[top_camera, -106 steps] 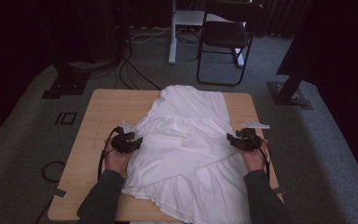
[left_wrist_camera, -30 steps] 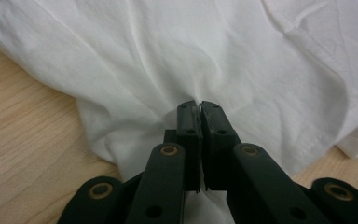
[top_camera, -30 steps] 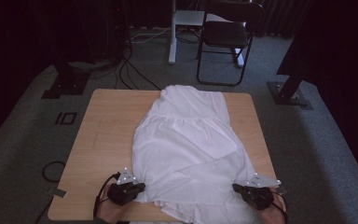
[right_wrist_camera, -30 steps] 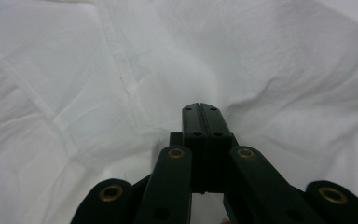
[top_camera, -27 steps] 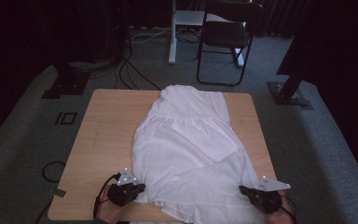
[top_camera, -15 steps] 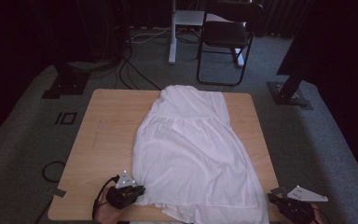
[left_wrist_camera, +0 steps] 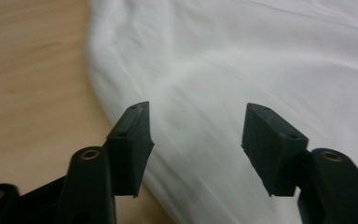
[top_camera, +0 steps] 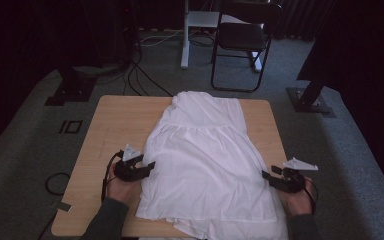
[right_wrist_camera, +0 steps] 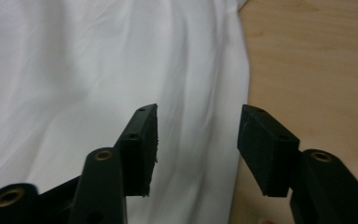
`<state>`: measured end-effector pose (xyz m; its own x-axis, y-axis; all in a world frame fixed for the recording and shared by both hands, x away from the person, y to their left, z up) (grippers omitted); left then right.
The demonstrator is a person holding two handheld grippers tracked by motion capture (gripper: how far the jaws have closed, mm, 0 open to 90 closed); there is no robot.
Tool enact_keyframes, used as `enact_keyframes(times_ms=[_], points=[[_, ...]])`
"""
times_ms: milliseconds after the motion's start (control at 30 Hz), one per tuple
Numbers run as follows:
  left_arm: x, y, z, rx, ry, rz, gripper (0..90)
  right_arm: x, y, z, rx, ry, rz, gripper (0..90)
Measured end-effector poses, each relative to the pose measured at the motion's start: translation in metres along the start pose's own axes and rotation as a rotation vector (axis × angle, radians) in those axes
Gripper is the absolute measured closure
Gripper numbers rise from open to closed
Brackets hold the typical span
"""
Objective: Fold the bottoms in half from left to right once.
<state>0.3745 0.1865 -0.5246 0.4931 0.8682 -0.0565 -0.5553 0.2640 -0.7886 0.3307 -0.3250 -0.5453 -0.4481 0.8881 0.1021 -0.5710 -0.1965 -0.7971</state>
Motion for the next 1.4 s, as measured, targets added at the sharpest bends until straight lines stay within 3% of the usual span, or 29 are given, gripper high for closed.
enact_keyframes(times_ms=[33, 133, 233, 300, 333, 400, 433, 500, 567, 633, 733, 833, 933, 1000, 1067, 1133, 1167, 1200, 1233, 1300, 1400], points=[[0.005, -0.004, -0.006, 0.003, -0.008, 0.012, 40.2, -0.006, -0.016, -0.023, 0.020, 0.009, -0.006, 43.5], [0.015, -0.013, -0.024, 0.029, -0.026, 0.048, 37.9, -0.013, -0.030, -0.048, 0.048, 0.022, -0.027, 43.7], [0.019, -0.016, -0.043, 0.080, -0.002, 0.069, 37.7, -0.018, -0.039, -0.067, 0.072, -0.018, -0.055, 46.2], [0.017, -0.015, -0.053, 0.123, 0.000, 0.045, 42.5, -0.017, -0.041, -0.077, 0.084, -0.065, -0.067, 55.0], [0.016, -0.014, -0.056, 0.144, 0.000, 0.028, 51.2, -0.016, -0.041, -0.079, 0.091, -0.090, -0.068, 63.5], [0.013, -0.012, -0.055, 0.143, 0.009, 0.000, 83.7, -0.012, -0.041, -0.080, 0.102, -0.085, -0.045, 84.9], [0.011, -0.012, -0.051, 0.126, 0.031, 0.001, 88.8, -0.009, -0.041, -0.078, 0.101, -0.063, -0.026, 89.1], [0.004, -0.013, -0.037, 0.074, 0.034, -0.028, 89.2, -0.003, -0.043, -0.063, 0.048, -0.077, -0.008, 89.7], [-0.001, -0.012, -0.018, 0.041, 0.021, -0.059, 89.3, 0.002, -0.045, -0.036, -0.023, -0.056, 0.013, 89.8], [-0.001, -0.007, -0.005, 0.036, 0.017, -0.060, 89.3, 0.002, -0.041, -0.012, -0.061, -0.024, 0.022, 89.8], [-0.002, 0.008, 0.009, 0.051, 0.031, -0.065, 89.3, -0.001, -0.021, 0.008, -0.026, 0.028, 0.021, 89.8], [-0.011, 0.026, 0.020, 0.072, 0.040, -0.091, 89.3, -0.001, 0.016, 0.018, 0.031, 0.013, -0.029, 89.8], [-0.023, 0.046, 0.030, 0.098, 0.067, -0.097, 89.2, 0.007, 0.045, 0.023, 0.094, 0.024, -0.047, 89.8], [-0.029, 0.060, 0.035, 0.115, 0.090, -0.078, 89.2, 0.012, 0.060, 0.029, 0.111, 0.016, -0.074, 89.8], [-0.033, 0.068, 0.038, 0.131, 0.109, -0.066, 89.2, 0.016, 0.070, 0.040, 0.119, 0.006, -0.103, 89.8], [-0.039, 0.073, 0.040, 0.138, 0.130, -0.079, 88.9, 0.020, 0.075, 0.047, 0.136, 0.007, -0.106, 89.8], [-0.040, 0.073, 0.041, 0.130, 0.136, -0.094, 85.9, 0.022, 0.077, 0.049, 0.146, 0.006, -0.106, 89.5], [-0.040, 0.071, 0.043, 0.104, 0.130, -0.102, 77.3, 0.023, 0.076, 0.049, 0.156, 0.000, -0.101, 88.9], [-0.039, 0.068, 0.043, 0.085, 0.122, -0.100, 67.5, 0.022, 0.074, 0.049, 0.164, -0.010, -0.093, 83.4], [-0.032, 0.057, 0.045, 0.044, 0.113, -0.078, 57.0, 0.020, 0.065, 0.047, 0.146, -0.021, -0.093, 62.2], [-0.022, 0.040, 0.041, 0.001, 0.098, -0.055, 50.7, 0.017, 0.035, 0.044, 0.064, -0.054, -0.077, 51.5]])
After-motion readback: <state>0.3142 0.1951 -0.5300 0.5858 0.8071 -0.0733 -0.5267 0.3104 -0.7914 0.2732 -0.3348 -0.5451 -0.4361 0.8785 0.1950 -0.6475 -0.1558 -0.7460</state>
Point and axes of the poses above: each handheld gripper's, and its own axes: z roughly backward along the jaws, y roughly out of its underside, x roughly to its left, the point moved 2 cm from there along -z, roughly forward along the jaws
